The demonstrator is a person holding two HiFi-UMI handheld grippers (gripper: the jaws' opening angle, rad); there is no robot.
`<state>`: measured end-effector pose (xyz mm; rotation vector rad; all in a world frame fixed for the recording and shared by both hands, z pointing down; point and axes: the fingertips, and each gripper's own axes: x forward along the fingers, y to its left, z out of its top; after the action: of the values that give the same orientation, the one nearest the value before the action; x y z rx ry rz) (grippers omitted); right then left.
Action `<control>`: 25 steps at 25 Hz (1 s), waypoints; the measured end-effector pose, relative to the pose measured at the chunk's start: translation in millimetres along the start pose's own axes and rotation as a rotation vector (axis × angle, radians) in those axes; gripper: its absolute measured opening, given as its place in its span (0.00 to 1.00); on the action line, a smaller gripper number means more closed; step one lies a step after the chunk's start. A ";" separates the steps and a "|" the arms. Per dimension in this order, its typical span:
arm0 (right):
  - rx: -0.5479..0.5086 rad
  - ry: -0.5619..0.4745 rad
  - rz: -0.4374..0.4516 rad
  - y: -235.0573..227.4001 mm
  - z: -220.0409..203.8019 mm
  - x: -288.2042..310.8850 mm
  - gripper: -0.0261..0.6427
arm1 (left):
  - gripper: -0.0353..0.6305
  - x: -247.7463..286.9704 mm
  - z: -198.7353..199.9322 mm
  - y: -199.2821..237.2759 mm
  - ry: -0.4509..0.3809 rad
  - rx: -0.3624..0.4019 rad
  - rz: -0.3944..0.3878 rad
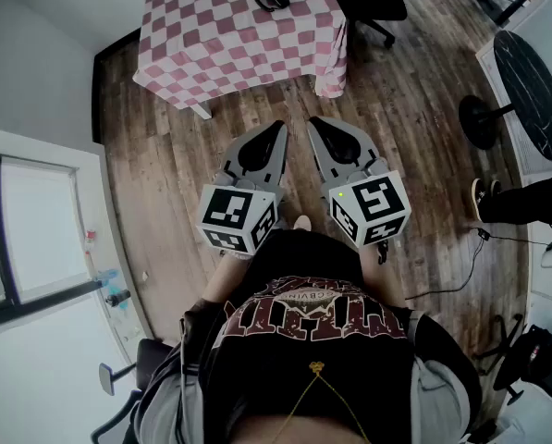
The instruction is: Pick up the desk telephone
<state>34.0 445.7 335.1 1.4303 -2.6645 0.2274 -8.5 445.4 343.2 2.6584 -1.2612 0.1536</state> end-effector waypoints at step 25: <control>-0.008 0.029 -0.041 -68.0 16.7 118.8 0.07 | 0.06 102.7 16.9 93.0 0.024 0.033 -0.088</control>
<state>25.0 308.4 343.9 1.4665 -2.6070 0.2311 -15.6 306.6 356.9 2.7253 -1.1411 0.1945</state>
